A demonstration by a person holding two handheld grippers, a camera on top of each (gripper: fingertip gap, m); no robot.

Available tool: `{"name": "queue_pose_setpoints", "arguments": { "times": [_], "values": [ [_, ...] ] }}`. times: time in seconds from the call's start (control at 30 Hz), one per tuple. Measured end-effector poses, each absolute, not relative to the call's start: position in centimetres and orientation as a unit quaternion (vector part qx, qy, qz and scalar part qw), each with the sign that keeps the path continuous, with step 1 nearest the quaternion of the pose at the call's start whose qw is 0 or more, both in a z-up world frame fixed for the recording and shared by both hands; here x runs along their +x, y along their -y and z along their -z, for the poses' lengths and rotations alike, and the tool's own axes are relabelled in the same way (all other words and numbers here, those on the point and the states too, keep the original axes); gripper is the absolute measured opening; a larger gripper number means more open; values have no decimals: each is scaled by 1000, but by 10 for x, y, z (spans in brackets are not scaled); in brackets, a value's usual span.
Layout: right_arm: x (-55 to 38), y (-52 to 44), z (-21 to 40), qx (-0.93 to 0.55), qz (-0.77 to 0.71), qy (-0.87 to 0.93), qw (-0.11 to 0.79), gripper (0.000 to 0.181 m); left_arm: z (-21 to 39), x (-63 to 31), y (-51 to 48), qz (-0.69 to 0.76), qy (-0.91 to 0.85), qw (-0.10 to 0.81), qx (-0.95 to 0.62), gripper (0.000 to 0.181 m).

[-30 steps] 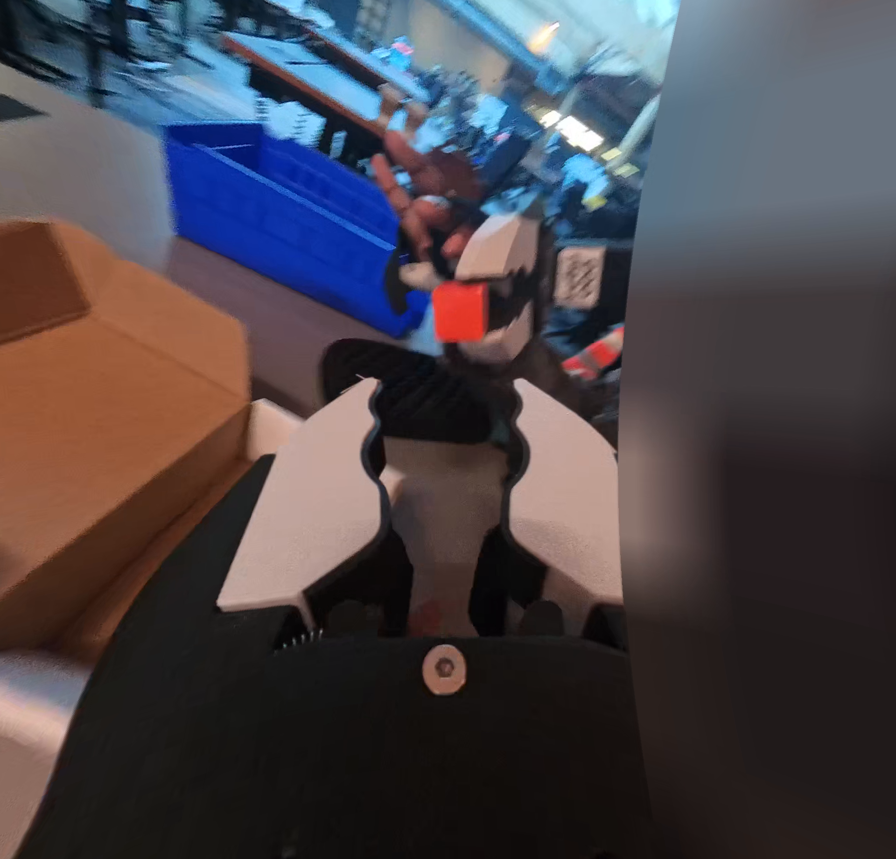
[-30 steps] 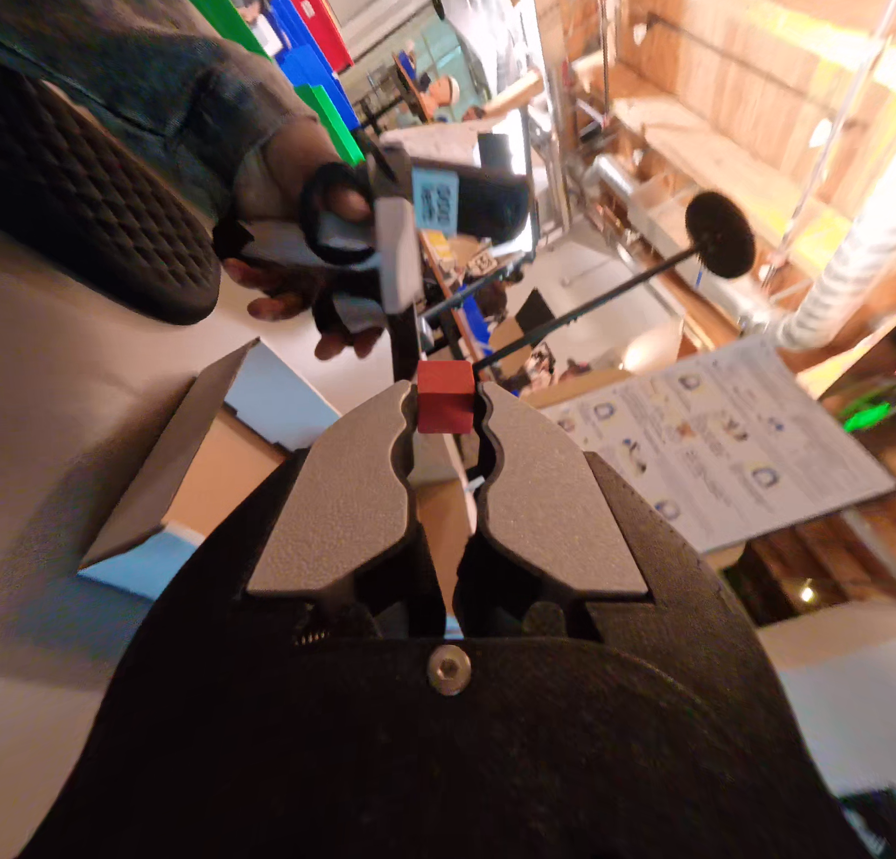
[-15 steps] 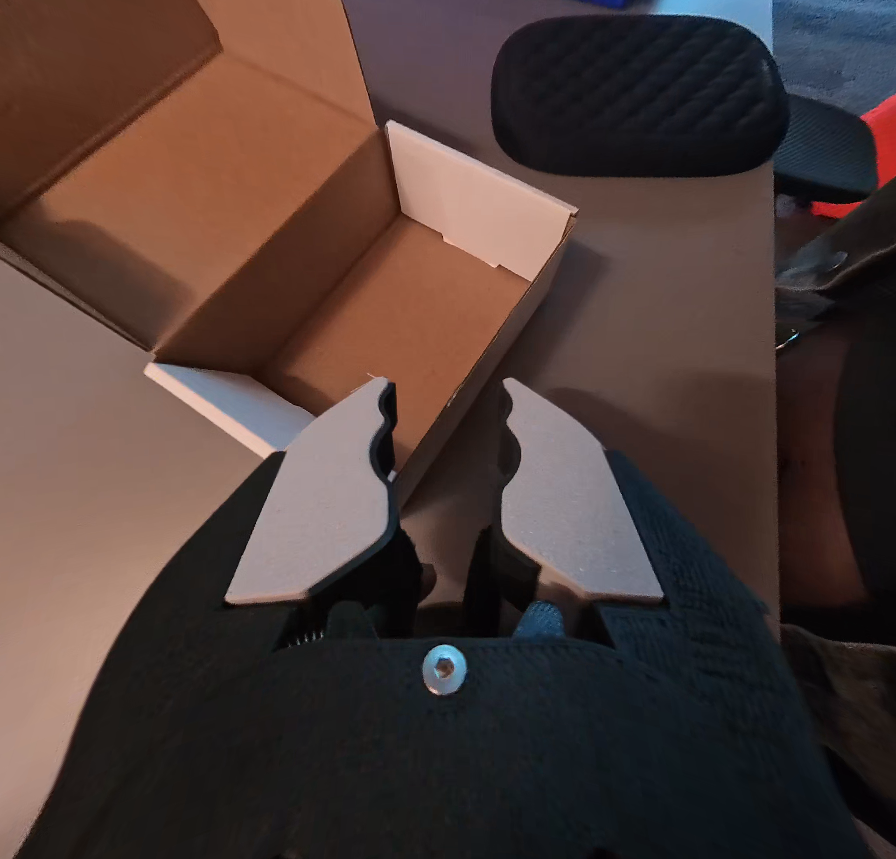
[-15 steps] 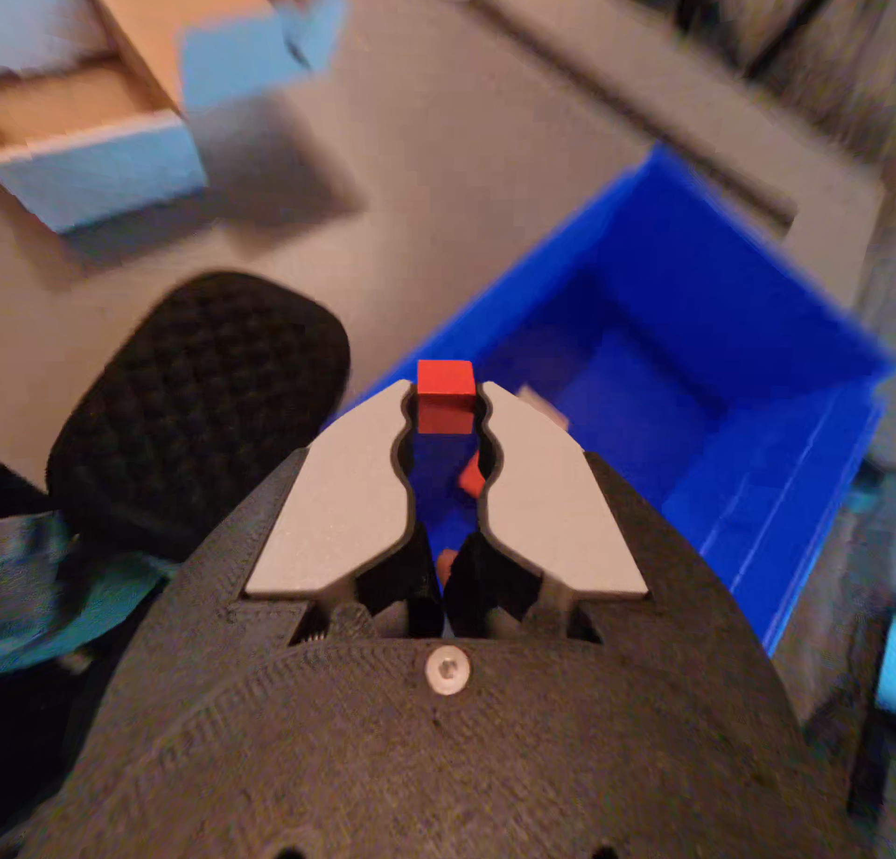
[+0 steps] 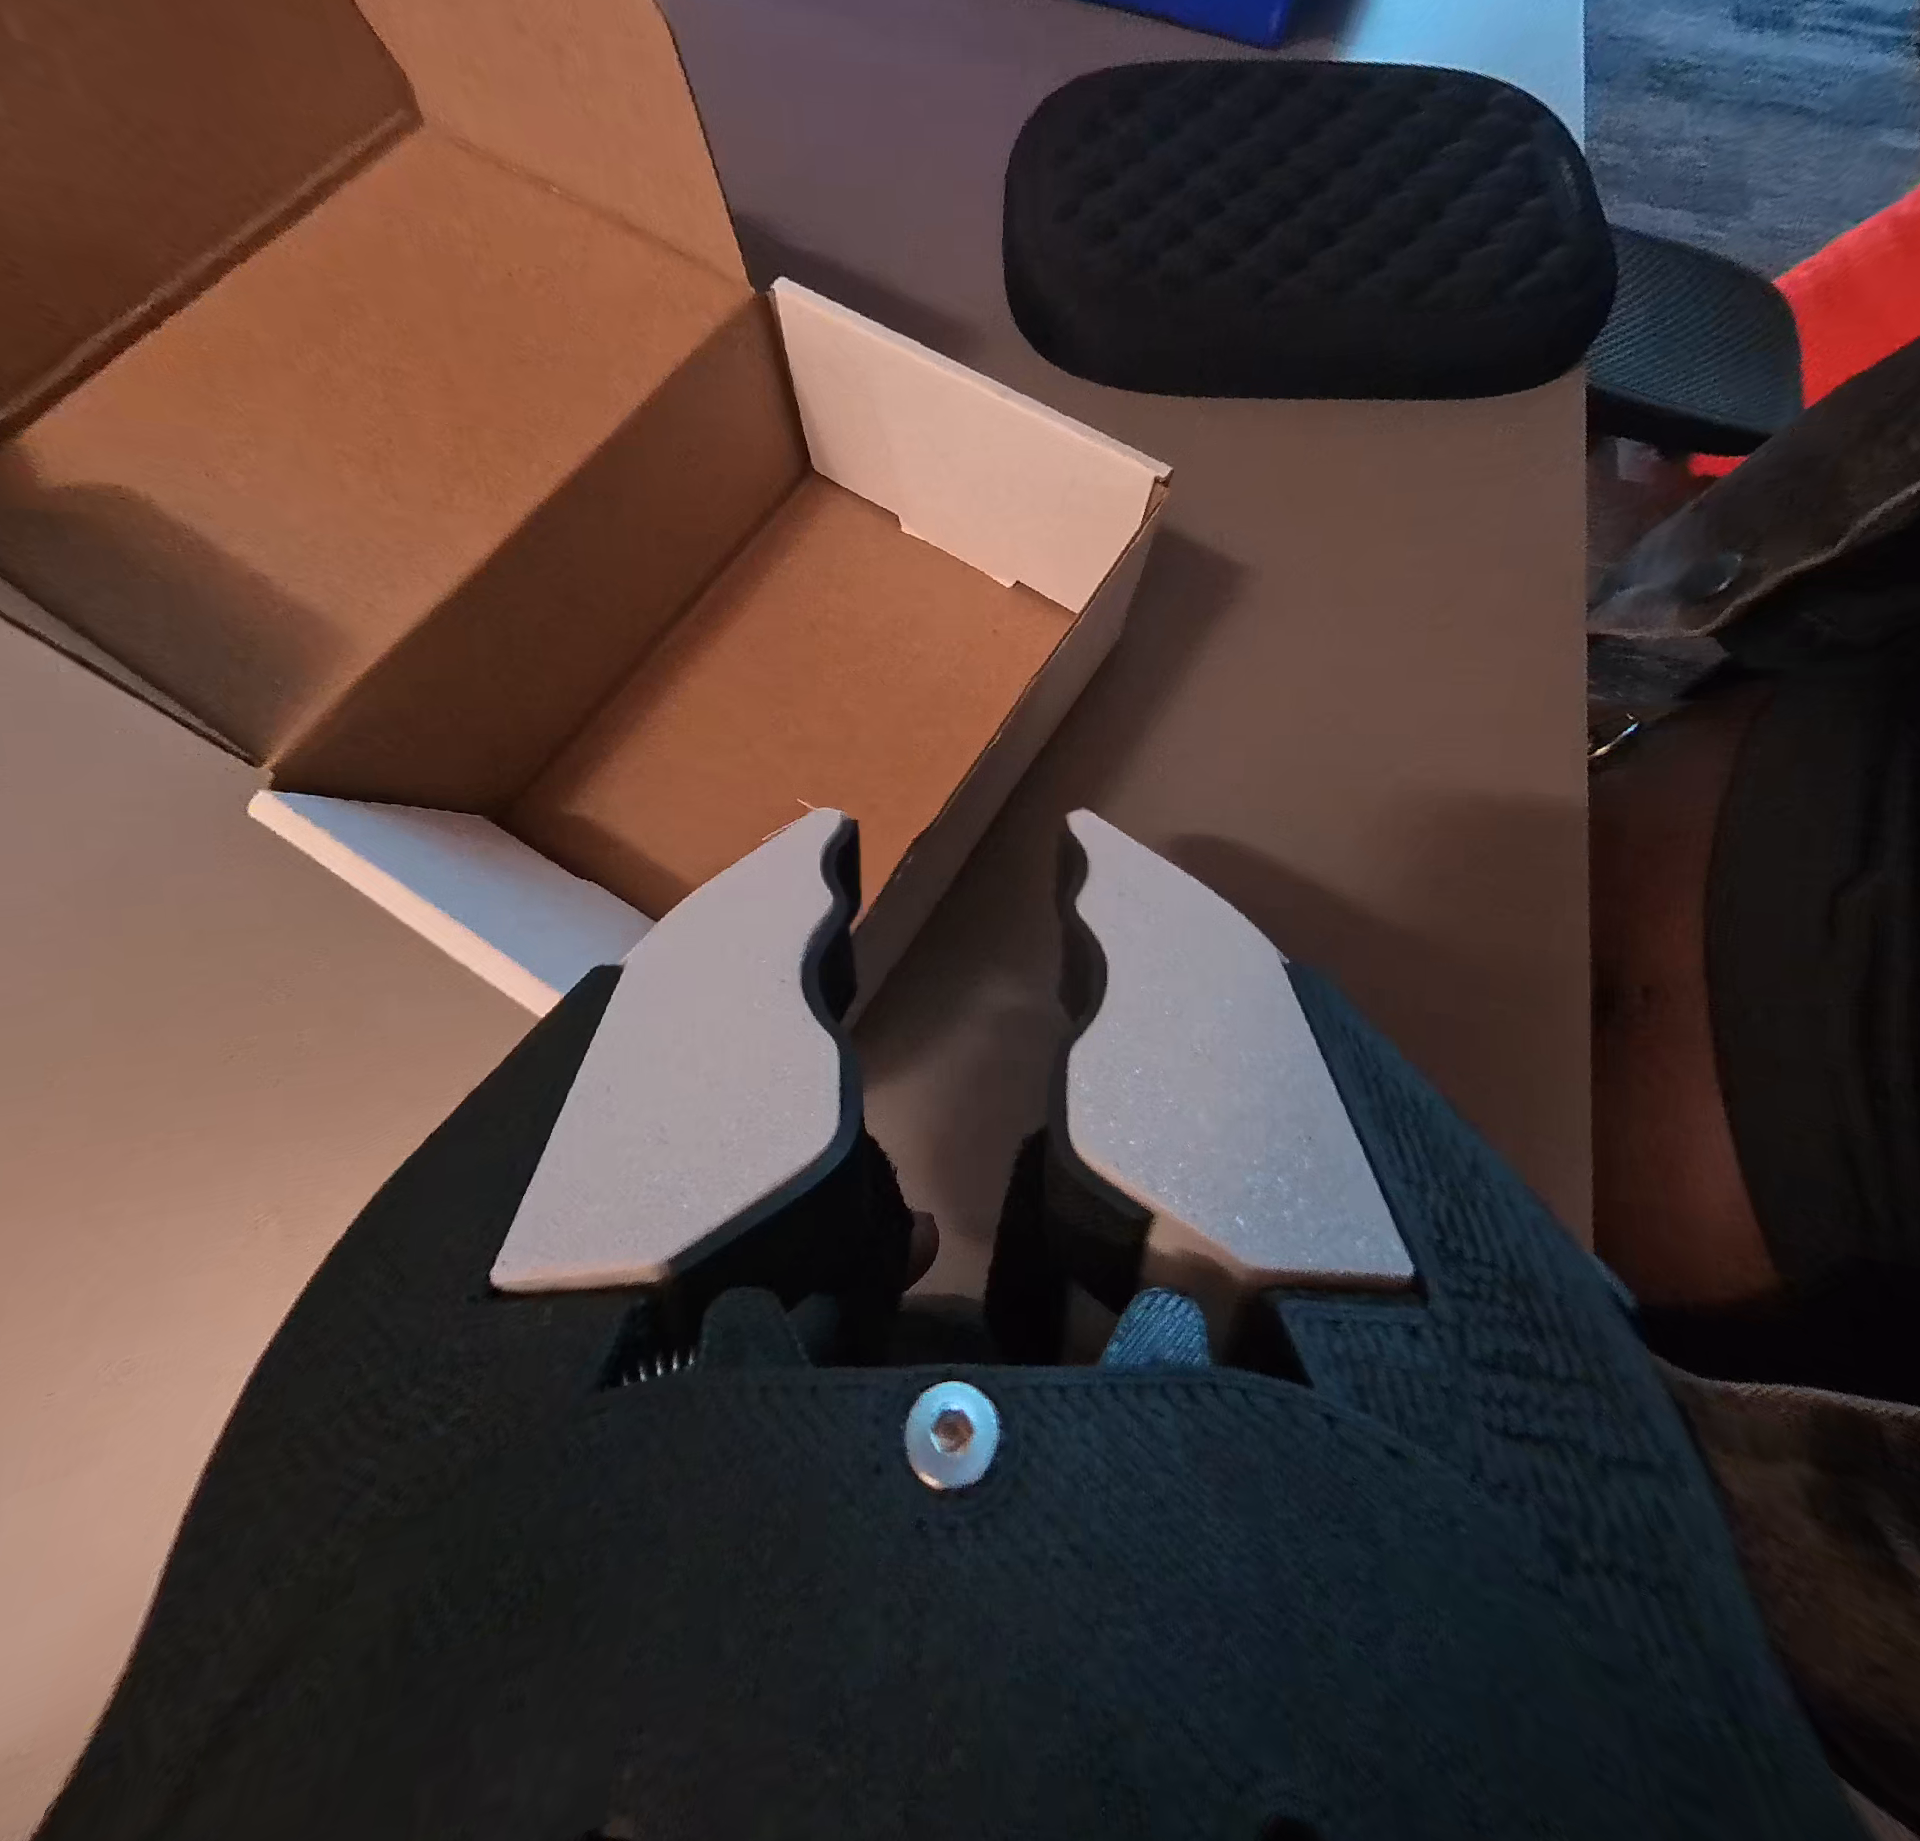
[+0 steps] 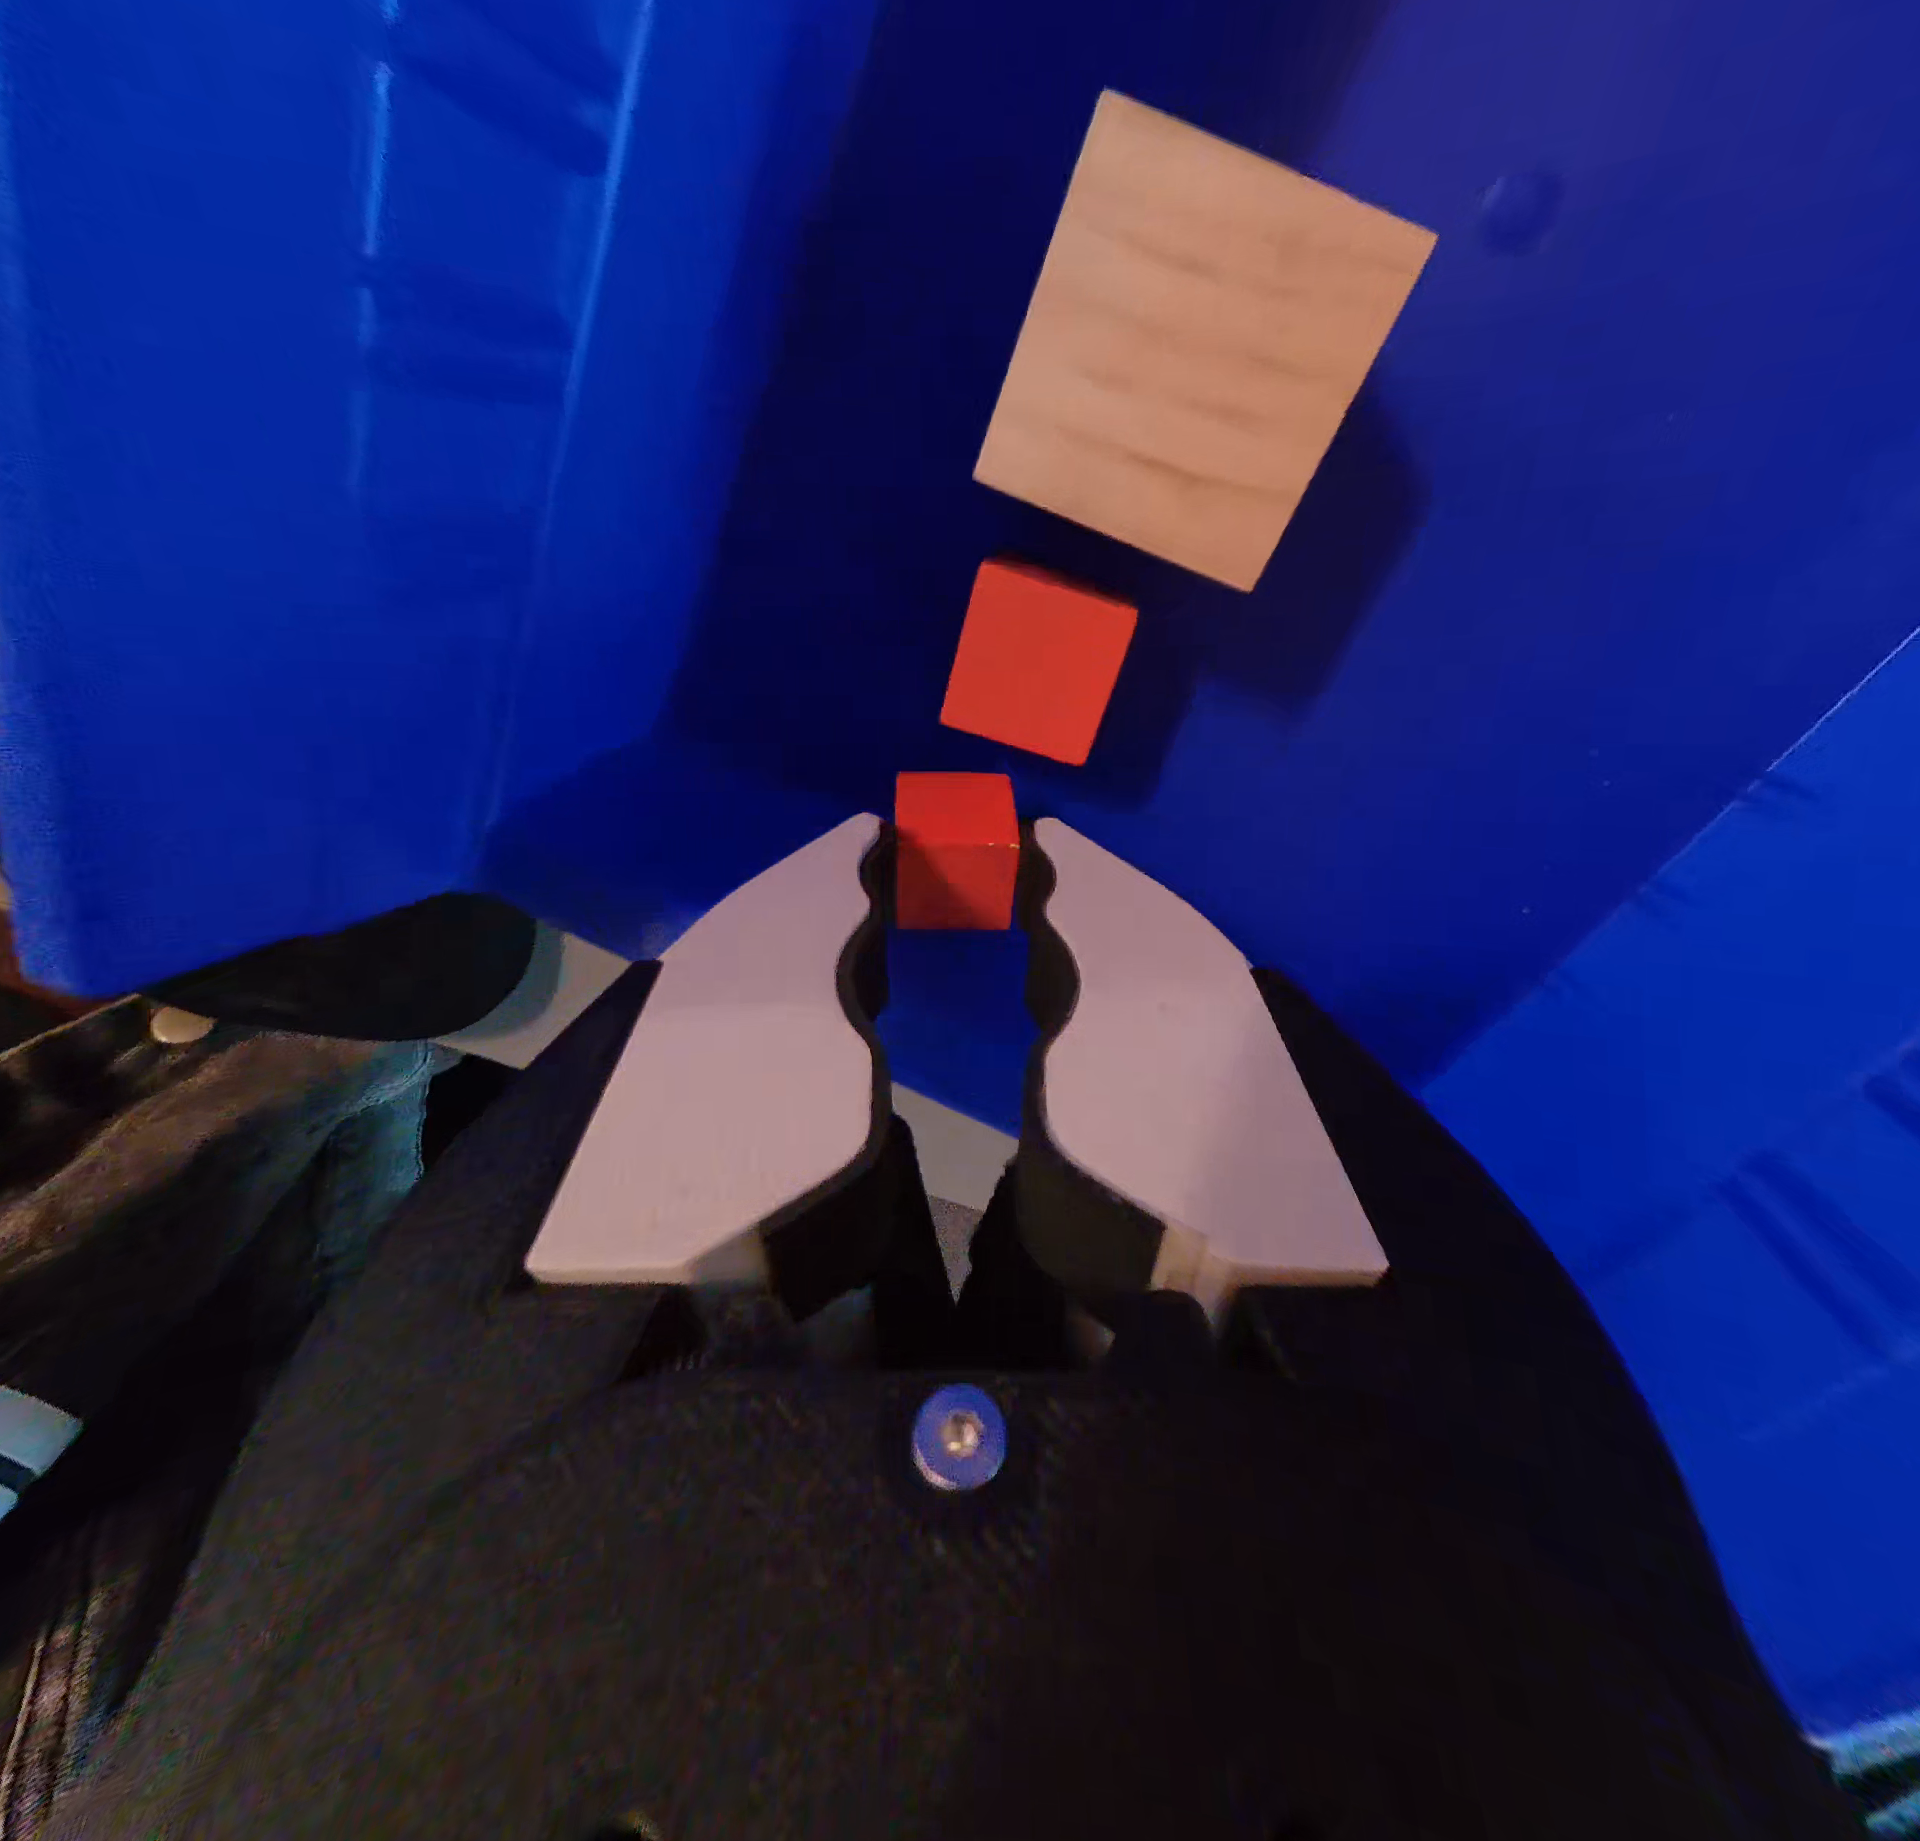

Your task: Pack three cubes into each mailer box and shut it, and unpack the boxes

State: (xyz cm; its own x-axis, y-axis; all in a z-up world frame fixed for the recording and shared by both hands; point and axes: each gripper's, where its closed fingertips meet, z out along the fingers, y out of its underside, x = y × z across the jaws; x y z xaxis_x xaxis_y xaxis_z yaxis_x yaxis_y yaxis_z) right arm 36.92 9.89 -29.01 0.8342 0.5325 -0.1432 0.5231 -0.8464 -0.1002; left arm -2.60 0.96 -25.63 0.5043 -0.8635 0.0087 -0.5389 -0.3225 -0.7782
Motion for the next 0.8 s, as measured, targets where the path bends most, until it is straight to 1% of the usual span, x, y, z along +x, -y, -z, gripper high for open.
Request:
{"name": "queue_pose_setpoints", "arguments": {
  "times": [0.03,0.27,0.3,0.37,0.43,0.5,0.6,0.67,0.7,0.73,0.77,0.8],
  "values": [
    [370,-100,292,-958,-79,274,26,23,255,-27,-10,218,-446,375,-783,35],
    [371,-101,301,-960,-66,272,13,23,250,-31,-15,242,-407,381,-794,36],
    [369,-101,299,-959,-74,273,21,25,248,-33,-17,243,-399,387,-795,39],
    [364,-101,289,-956,-92,273,50,32,243,-39,-21,241,-382,397,-799,49],
    [359,-106,272,-952,-102,267,109,38,236,-48,-28,233,-361,414,-802,61],
    [351,-113,246,-940,-122,253,192,42,225,-58,-38,223,-335,443,-801,71],
    [315,-124,184,-874,-190,255,369,48,198,-78,-59,228,-271,505,-787,73],
    [276,-119,135,-782,-254,288,492,55,177,-90,-75,253,-212,545,-771,73],
    [256,-111,115,-732,-287,307,537,57,169,-95,-81,270,-186,556,-764,73],
    [237,-104,98,-685,-319,318,573,68,163,-101,-88,285,-161,561,-760,73],
    [219,-98,85,-646,-354,316,598,88,159,-105,-95,298,-138,564,-758,73],
    [202,-93,77,-619,-395,307,606,106,156,-108,-101,312,-123,566,-753,73]
  ]
}}
